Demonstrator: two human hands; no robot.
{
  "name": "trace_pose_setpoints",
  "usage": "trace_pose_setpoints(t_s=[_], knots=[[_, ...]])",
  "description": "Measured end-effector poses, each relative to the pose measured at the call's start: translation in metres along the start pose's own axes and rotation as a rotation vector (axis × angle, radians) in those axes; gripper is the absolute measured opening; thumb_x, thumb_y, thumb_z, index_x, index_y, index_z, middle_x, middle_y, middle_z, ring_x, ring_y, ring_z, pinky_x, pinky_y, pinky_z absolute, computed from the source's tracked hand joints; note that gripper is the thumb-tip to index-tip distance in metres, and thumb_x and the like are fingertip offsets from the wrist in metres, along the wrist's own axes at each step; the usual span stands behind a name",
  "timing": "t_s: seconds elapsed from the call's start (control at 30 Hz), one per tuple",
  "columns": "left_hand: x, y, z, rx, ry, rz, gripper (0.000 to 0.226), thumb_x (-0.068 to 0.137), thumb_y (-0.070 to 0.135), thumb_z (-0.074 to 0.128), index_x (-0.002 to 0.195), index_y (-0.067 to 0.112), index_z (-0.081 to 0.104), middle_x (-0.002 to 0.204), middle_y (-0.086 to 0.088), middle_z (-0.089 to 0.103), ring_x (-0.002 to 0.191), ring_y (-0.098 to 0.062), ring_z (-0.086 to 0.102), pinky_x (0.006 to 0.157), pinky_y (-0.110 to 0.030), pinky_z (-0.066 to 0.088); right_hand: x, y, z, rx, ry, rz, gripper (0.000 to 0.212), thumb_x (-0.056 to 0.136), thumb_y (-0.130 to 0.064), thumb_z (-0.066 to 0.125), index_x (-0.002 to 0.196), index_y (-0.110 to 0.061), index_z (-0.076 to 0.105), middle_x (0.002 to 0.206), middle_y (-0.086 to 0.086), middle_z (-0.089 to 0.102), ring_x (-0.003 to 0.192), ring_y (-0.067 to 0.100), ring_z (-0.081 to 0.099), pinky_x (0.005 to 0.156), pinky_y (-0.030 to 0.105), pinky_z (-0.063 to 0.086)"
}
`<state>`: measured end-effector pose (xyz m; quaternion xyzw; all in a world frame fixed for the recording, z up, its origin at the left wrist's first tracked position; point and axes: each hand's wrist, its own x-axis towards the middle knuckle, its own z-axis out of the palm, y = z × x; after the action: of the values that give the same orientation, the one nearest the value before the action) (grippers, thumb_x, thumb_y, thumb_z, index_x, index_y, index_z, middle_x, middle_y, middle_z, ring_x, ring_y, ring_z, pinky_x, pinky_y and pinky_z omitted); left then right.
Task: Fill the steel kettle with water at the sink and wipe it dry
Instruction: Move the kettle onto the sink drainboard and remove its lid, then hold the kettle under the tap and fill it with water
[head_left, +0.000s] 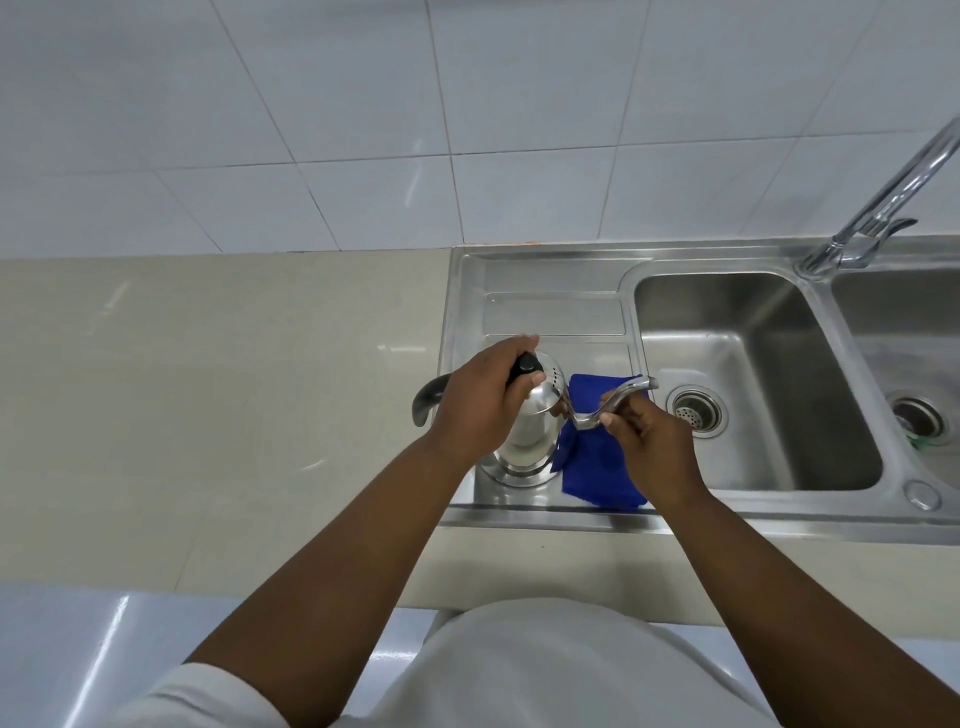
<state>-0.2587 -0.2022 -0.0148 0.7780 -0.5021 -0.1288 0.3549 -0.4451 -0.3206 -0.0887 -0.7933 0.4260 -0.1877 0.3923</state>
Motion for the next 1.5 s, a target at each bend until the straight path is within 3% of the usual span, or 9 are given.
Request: trace_pose_setpoints(t_s=[0.1,0.23,0.37,0.5,0.83,0.97,1.17,1.3,1.5], knots=[[0.001,-0.001,0.003,-0.007,0.009,0.007,0.038,0.098,0.027,0.054,0.135,0.018,0.053,0.124,0.000,0.065,0.109,-0.017,0.064,0.094,-0.021,0.045,0.000,0.003,0.002,-0.014,0.016,-0.020,0.013,0.096,-0.022,0.063,0.106,-0.017,0.067,0.095,0.000,0.074,0.087,0.015,0.066,0.076,0.010,0.041],[0.000,-0.003,0.006,-0.016,0.027,0.013,0.037,0.098,0.026,0.055,0.133,0.016,0.054,0.124,-0.001,0.065,0.105,-0.018,0.066,0.094,-0.030,0.051,0.001,0.006,0.004,-0.026,0.019,-0.025,0.013,0.096,-0.024,0.062,0.107,-0.017,0.066,0.094,0.000,0.073,0.086,0.015,0.067,0.075,0.009,0.041],[0.003,0.001,0.000,-0.177,0.144,-0.046,0.027,0.098,0.021,0.054,0.124,0.015,0.060,0.125,0.004,0.066,0.103,-0.014,0.066,0.089,-0.022,0.051,0.001,0.006,0.004,-0.033,0.025,-0.021,0.012,0.097,-0.024,0.061,0.106,-0.018,0.066,0.093,-0.001,0.073,0.085,0.015,0.066,0.073,0.008,0.039],[0.001,0.003,-0.005,-0.222,0.162,-0.081,0.025,0.099,0.018,0.052,0.122,0.012,0.059,0.132,0.009,0.061,0.118,0.004,0.052,0.090,0.002,0.035,0.000,0.005,0.004,-0.056,0.026,-0.029,0.013,0.098,-0.025,0.060,0.106,-0.017,0.066,0.092,-0.002,0.072,0.083,0.013,0.064,0.072,0.007,0.038],[-0.001,-0.007,-0.009,-0.403,0.157,-0.062,0.021,0.098,0.019,0.055,0.118,0.015,0.059,0.135,0.006,0.061,0.126,0.000,0.052,0.099,-0.018,0.046,-0.002,0.001,0.002,-0.068,0.031,-0.032,0.014,0.097,-0.023,0.060,0.108,-0.015,0.066,0.089,-0.005,0.069,0.081,0.012,0.063,0.071,0.006,0.036],[-0.009,-0.018,-0.032,-0.427,0.256,-0.037,0.026,0.095,0.018,0.057,0.120,0.014,0.062,0.131,0.005,0.063,0.123,-0.003,0.056,0.099,-0.018,0.045,0.000,0.003,0.002,-0.082,0.020,-0.050,0.015,0.098,-0.023,0.059,0.109,-0.015,0.065,0.090,-0.002,0.070,0.082,0.016,0.064,0.072,0.011,0.039],[-0.047,-0.088,-0.079,-0.101,0.466,-0.093,0.032,0.089,0.030,0.061,0.117,0.017,0.066,0.119,0.009,0.064,0.116,-0.009,0.056,0.095,-0.013,0.040,0.000,0.005,0.004,-0.067,0.058,-0.110,0.009,0.096,-0.019,0.062,0.102,-0.017,0.068,0.092,0.001,0.074,0.084,0.017,0.067,0.076,0.020,0.045],[-0.081,-0.141,-0.085,-0.097,0.377,-0.298,0.032,0.085,0.028,0.065,0.116,0.019,0.067,0.113,0.011,0.065,0.109,-0.010,0.059,0.090,-0.010,0.040,0.000,0.005,0.004,-0.092,0.062,-0.119,0.010,0.096,-0.017,0.061,0.104,-0.014,0.067,0.093,0.006,0.074,0.084,0.024,0.068,0.077,0.030,0.048],[-0.110,-0.187,-0.070,-0.094,0.274,-0.427,0.033,0.085,0.003,0.071,0.118,0.007,0.066,0.111,0.002,0.066,0.100,-0.009,0.060,0.088,-0.005,0.042,-0.003,-0.003,0.002,-0.156,0.074,-0.137,0.013,0.096,-0.015,0.061,0.104,-0.008,0.068,0.091,0.010,0.073,0.078,0.020,0.061,0.069,0.013,0.038]])
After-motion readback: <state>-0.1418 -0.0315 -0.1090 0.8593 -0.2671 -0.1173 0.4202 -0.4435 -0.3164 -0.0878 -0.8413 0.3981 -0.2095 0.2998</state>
